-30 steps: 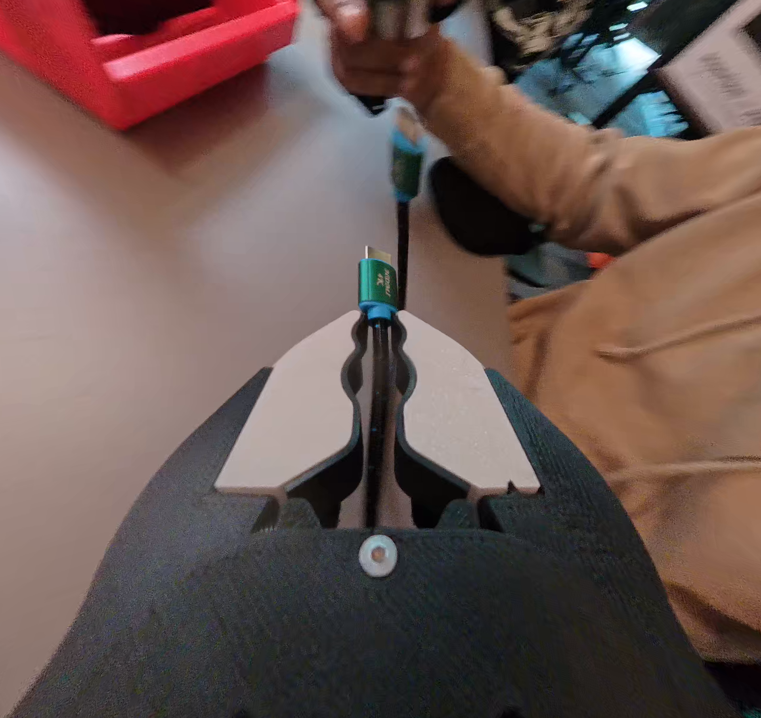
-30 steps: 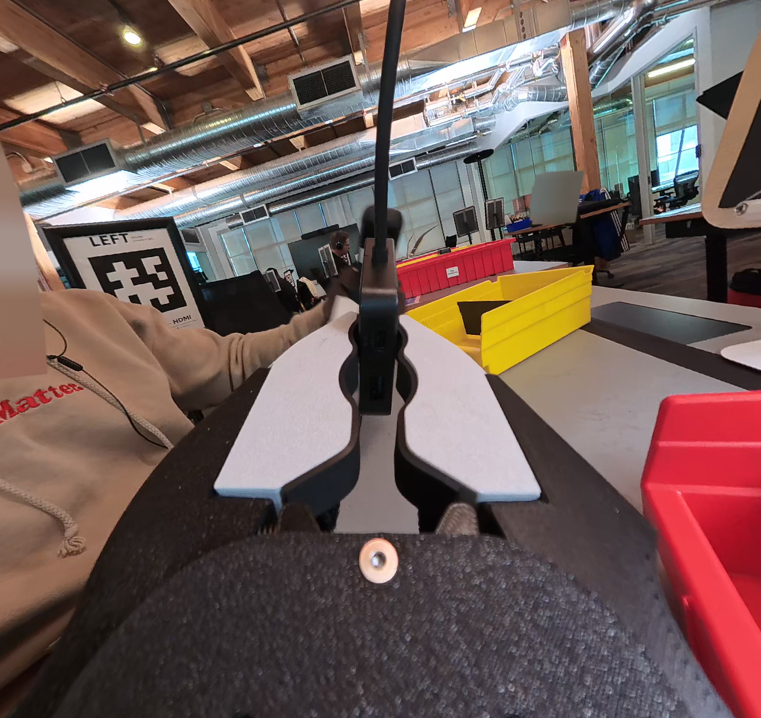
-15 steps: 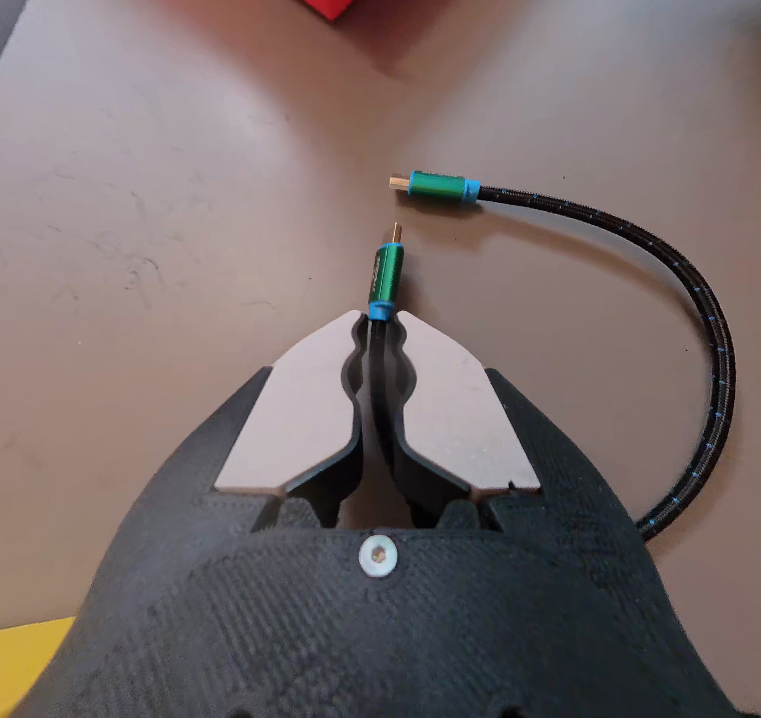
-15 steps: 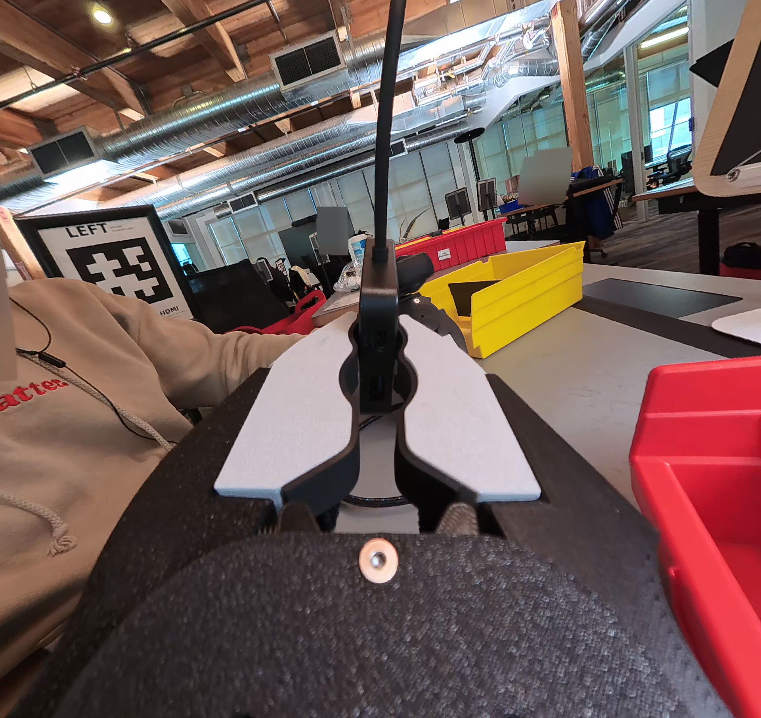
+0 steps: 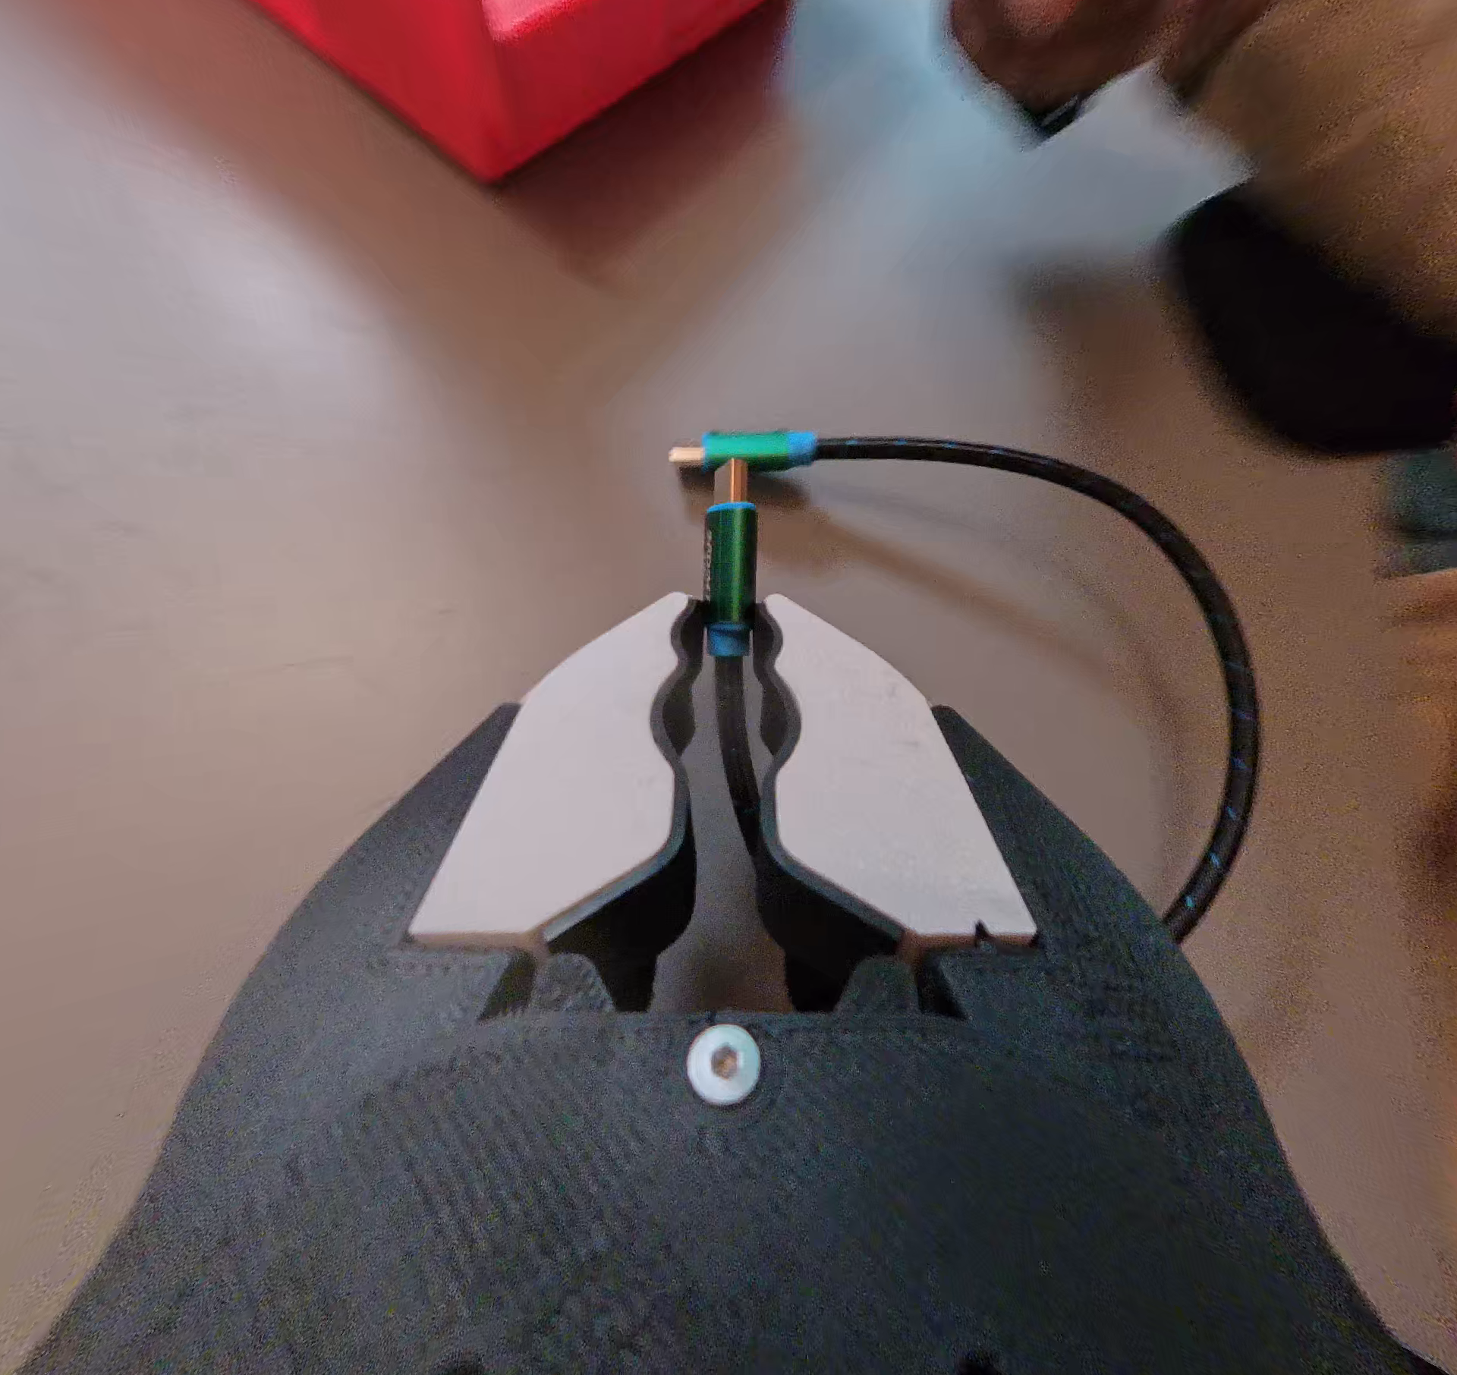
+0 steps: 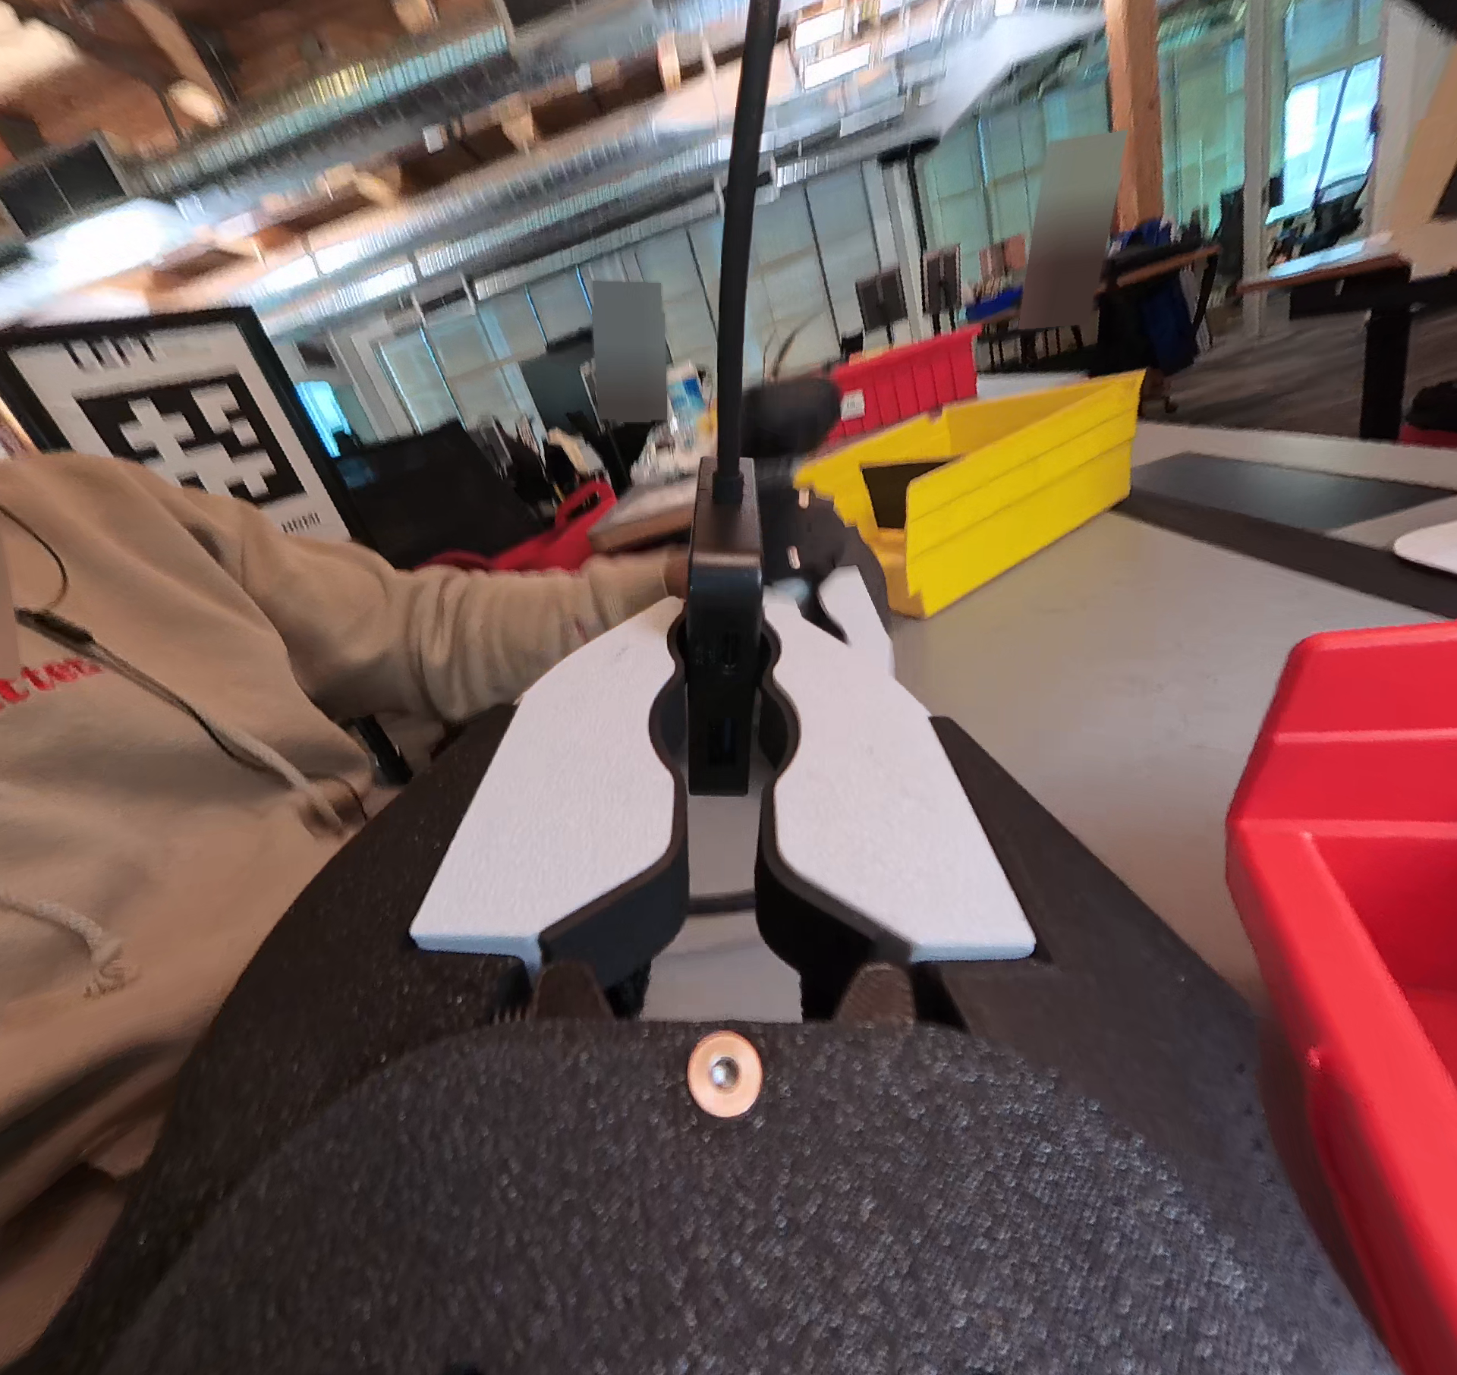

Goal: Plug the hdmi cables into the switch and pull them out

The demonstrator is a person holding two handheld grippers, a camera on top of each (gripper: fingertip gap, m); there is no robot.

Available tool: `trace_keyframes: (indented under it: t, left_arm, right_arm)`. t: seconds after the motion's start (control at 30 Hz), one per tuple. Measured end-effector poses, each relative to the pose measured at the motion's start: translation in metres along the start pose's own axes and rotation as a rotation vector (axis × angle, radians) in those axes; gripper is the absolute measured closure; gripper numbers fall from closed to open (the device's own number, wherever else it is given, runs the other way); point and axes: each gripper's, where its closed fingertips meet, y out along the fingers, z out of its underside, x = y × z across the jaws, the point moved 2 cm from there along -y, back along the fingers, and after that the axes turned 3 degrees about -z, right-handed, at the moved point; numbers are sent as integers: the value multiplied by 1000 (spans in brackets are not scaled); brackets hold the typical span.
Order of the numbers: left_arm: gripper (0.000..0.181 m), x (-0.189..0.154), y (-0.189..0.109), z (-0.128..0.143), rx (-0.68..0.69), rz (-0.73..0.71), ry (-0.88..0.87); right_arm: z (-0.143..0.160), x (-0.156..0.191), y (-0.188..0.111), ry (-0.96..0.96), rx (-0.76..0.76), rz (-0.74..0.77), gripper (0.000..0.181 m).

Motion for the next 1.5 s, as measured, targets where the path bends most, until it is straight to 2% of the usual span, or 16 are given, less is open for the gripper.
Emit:
trace_keyframes:
  t: [0.03, 0.13, 0.27, 0.7, 0.93, 1.03, 1.23, 1.5]
  left_arm:
    - [169, -13, -5, -6, -29, 100, -54]
    - [169, -47, -20, -17, -88, 337, -142]
    - [169, -71, -24, -18, -72, 445, -142]
    - [169, -73, -24, -13, -41, 471, -186]
    - [169, -68, -20, -11, -27, 446, -232]
    - [169, -71, -23, -14, -42, 461, -214]
    - [169, -71, -29, -14, -53, 459, -207]
    - [169, -74, -31, -17, -73, 490, -212]
  right_arm:
    - [5, 1, 2, -3, 33, -4, 168]
    - [21, 5, 11, 16, 123, -47, 168]
    - [39, 10, 22, 51, 210, -100, 168]
    - [64, 16, 35, 17, 352, -103, 168]
    - [58, 19, 40, 26, 289, -118, 168]
    - [61, 21, 46, -18, 317, -103, 168]
    - [46, 24, 45, -8, 229, -114, 168]
    - [49, 21, 43, -6, 242, -99, 168]
